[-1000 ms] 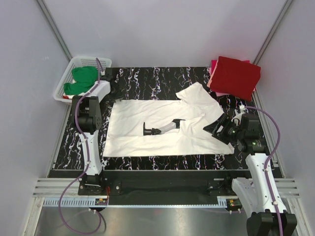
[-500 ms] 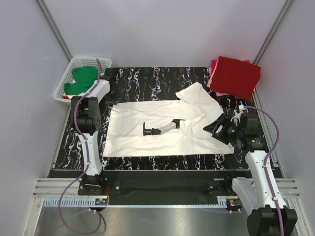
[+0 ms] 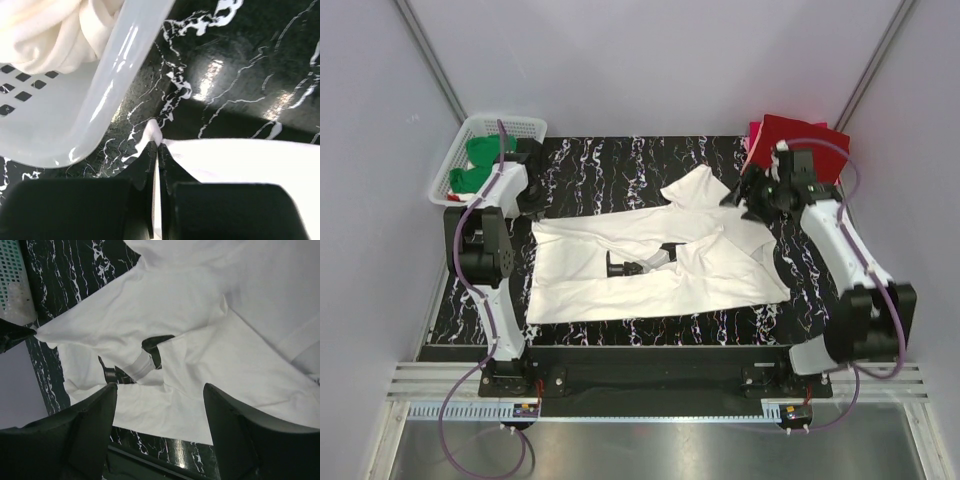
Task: Fold and stack the t-shirts
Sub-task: Fold the tshirt
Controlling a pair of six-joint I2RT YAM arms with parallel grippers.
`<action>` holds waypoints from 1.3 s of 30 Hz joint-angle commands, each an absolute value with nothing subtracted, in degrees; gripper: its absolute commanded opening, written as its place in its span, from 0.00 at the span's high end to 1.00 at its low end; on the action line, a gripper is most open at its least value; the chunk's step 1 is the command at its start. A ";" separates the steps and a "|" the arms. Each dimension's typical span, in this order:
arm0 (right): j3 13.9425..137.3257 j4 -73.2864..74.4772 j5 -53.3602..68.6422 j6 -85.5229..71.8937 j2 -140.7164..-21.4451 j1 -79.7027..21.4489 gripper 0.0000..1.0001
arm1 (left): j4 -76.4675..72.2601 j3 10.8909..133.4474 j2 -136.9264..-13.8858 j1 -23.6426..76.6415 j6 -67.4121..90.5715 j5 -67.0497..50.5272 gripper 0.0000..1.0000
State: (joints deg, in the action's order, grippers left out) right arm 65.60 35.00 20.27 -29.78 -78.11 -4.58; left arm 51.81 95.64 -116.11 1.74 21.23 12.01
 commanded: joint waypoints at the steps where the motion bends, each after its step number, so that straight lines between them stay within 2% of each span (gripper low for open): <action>1: 79.16 35.06 14.77 -24.97 -90.23 -6.42 0.23 | 51.77 93.61 -113.73 1.41 20.83 9.77 0.96; 7: 108.59 38.05 14.94 -22.07 -116.60 -6.59 0.24 | 51.77 93.95 -112.77 1.41 20.39 5.72 0.95; 13: 150.12 47.63 14.93 -18.81 -144.55 -6.86 0.25 | 50.72 92.11 -110.92 1.67 20.65 2.90 0.95; 15: 156.16 47.29 14.77 -17.50 -152.03 -6.86 0.25 | 50.80 91.85 -110.66 2.02 20.65 2.46 0.95; 20: 152.85 36.84 13.45 -17.66 -155.47 -6.77 0.28 | 50.98 92.02 -109.69 2.90 20.30 2.73 0.95; 25: 155.92 36.39 14.67 -18.02 -160.48 -6.77 0.30 | 50.63 91.76 -109.42 3.16 20.57 0.88 0.95; 39: 154.43 36.56 18.10 -18.28 -162.95 -8.17 0.47 | 51.06 91.93 -109.42 3.34 20.57 0.35 0.95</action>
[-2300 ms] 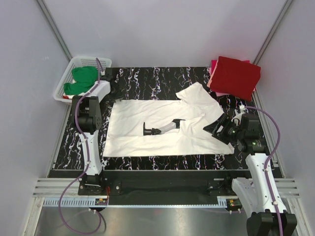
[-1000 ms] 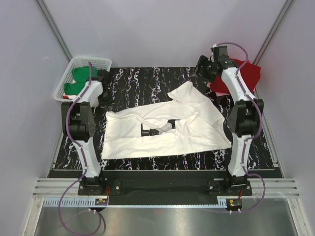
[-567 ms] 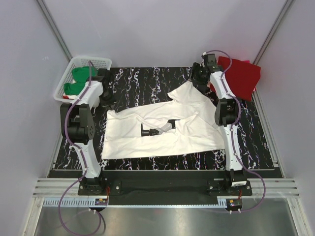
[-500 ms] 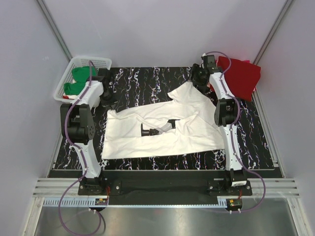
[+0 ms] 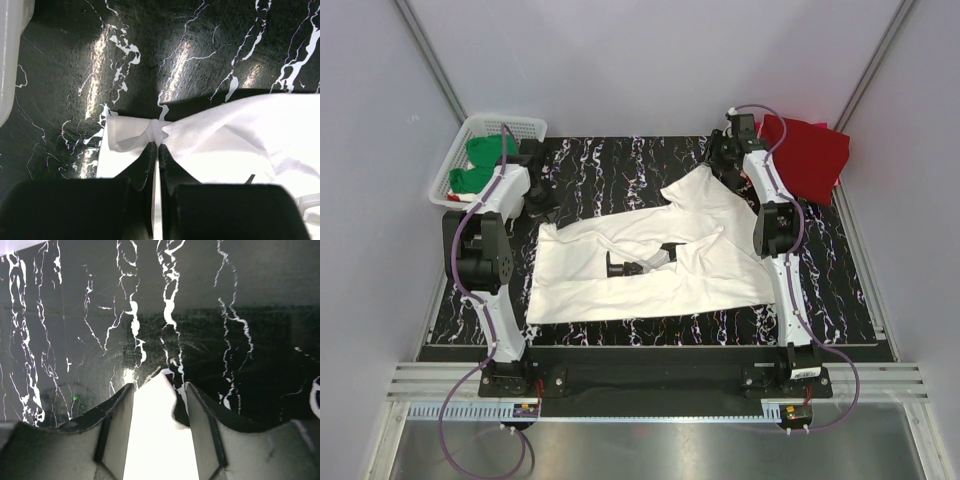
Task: Fold and stack the t-shirts
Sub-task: Fold the tshirt
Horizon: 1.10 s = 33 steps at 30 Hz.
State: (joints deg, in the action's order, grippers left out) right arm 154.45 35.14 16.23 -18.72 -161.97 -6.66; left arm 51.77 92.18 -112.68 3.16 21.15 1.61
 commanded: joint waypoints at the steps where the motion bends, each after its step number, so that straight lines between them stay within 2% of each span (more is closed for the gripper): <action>1: 153.21 36.65 18.37 -18.46 -162.78 -8.17 0.48 | 51.06 92.02 -109.34 3.34 20.57 0.35 0.95; 14: 150.29 36.91 18.72 -17.93 -161.28 -8.88 0.74 | 51.15 92.20 -109.42 3.25 20.39 0.35 0.95; 17: 150.47 36.74 18.54 -17.75 -161.28 -8.79 0.85 | 51.24 92.29 -109.42 3.25 20.39 0.35 0.95; 18: 150.38 36.65 18.46 -17.75 -161.28 -8.88 0.94 | 51.15 92.29 -109.42 3.16 20.39 0.35 0.95; 20: 150.21 36.04 18.28 -17.32 -160.84 -8.88 1.00 | 51.15 92.29 -109.42 3.08 20.30 0.35 0.95; 22: 149.07 35.16 18.63 -16.79 -159.62 -8.88 1.00 | 51.24 92.29 -109.42 2.90 20.22 0.35 0.96; 23: 148.63 34.46 18.72 -16.18 -159.00 -8.88 1.00 | 51.15 92.37 -109.25 2.81 20.21 0.35 1.00; 29: 138.01 28.41 22.94 -13.97 -148.03 -8.88 1.00 | 47.47 91.23 -107.93 1.76 20.30 -1.48 1.00; 33: 122.40 20.94 24.26 -15.64 -137.48 -8.88 1.00 | 45.79 90.79 -108.11 1.76 20.21 -2.90 1.00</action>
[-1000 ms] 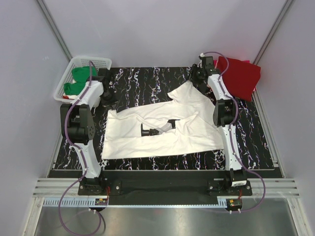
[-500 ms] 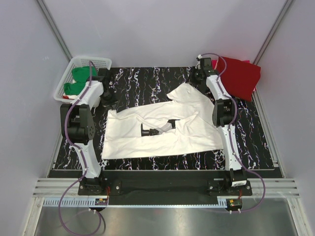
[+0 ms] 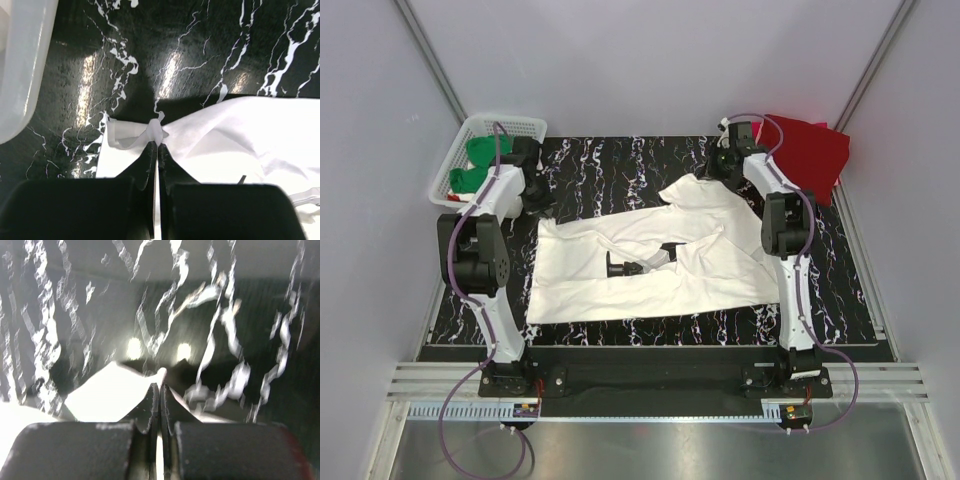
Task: Fold and stack the t-shirts
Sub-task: Fold the tshirt
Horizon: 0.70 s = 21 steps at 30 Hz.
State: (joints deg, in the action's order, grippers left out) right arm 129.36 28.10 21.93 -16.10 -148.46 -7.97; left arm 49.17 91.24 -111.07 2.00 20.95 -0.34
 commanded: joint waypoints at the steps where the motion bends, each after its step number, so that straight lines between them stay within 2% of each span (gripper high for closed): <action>1: 119.73 19.35 24.61 -16.08 -133.20 -8.88 1.00 | 45.27 90.53 -108.02 1.67 20.13 -2.81 1.00; 11: 93.72 12.14 26.02 -13.63 -111.02 -8.88 1.00 | 43.42 88.68 -105.82 1.76 19.07 -0.09 1.00; 21: 80.07 10.02 24.96 -12.48 -98.00 -7.47 1.00 | 39.04 84.30 -100.73 0.70 19.07 1.59 1.00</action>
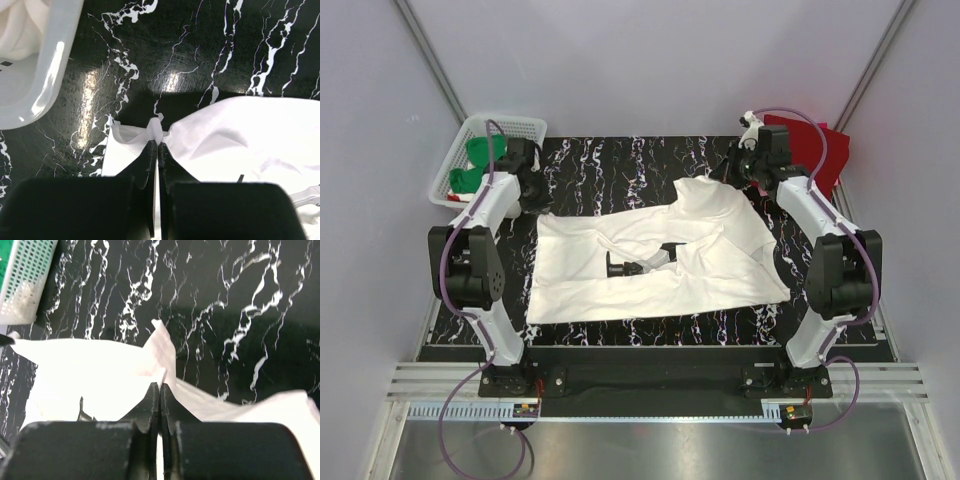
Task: Fold and stack the t-shirts
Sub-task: Fold the tshirt
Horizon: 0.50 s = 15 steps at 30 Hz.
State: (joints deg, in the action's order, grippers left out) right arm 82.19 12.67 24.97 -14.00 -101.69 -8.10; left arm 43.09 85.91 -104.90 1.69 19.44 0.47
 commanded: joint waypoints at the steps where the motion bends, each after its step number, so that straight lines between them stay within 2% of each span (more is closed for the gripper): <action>1: 79.63 10.11 24.96 -12.57 -97.04 -7.12 1.00 | 38.68 84.11 -100.55 0.62 19.16 1.15 1.00; 8: 78.22 10.02 25.05 -13.36 -95.10 -4.57 1.00 | 35.95 84.37 -99.49 0.09 19.33 1.40 1.00; 15: 79.01 8.62 24.96 -17.22 -95.80 -0.71 1.00 | 37.44 91.39 -103.53 0.09 19.60 0.35 1.00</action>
